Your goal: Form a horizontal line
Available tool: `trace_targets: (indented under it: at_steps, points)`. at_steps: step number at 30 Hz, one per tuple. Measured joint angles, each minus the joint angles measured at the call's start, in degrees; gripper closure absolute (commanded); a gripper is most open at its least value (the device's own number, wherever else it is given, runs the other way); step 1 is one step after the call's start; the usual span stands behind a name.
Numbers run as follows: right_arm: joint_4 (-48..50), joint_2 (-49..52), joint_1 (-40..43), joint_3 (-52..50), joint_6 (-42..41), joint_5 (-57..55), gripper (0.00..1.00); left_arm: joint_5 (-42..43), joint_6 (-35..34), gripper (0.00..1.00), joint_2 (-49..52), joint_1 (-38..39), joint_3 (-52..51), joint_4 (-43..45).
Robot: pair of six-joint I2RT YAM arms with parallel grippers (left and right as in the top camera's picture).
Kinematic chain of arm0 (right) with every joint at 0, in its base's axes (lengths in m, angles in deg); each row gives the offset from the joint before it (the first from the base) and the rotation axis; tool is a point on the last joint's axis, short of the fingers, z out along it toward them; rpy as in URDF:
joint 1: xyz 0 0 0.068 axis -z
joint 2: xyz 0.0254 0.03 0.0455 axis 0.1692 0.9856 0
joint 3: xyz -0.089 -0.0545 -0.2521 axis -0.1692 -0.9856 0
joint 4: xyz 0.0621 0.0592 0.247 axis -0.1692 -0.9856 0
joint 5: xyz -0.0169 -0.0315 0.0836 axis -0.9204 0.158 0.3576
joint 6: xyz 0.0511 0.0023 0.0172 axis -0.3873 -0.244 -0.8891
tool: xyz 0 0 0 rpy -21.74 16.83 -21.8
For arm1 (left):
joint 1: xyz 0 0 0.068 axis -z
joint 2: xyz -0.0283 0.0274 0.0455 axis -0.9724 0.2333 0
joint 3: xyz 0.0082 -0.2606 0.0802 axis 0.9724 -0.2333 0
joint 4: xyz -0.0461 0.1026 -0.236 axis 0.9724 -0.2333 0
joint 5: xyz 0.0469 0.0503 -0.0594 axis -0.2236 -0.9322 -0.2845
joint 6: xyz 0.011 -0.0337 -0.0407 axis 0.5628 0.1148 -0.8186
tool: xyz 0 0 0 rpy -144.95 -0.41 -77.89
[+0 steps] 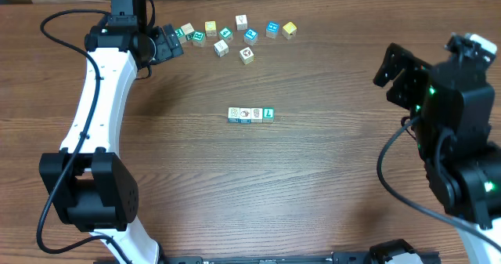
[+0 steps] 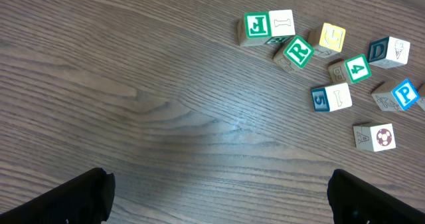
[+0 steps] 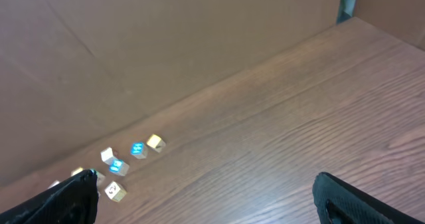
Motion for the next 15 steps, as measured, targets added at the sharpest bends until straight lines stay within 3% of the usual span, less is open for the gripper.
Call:
trace_targets:
  at_steps: [6, 15]
  points:
    - [10.60, -7.06, 0.00, -9.29, 3.08, 1.60, 0.00, 0.00, 0.00, 0.00, 0.00, 0.00, 0.00, 0.02]
    - [42.10, -20.72, 0.00, -30.29, 17.00, 10.29, 0.00, 0.02, 0.00, 0.00, 0.00, 0.00, 0.00, 0.02]
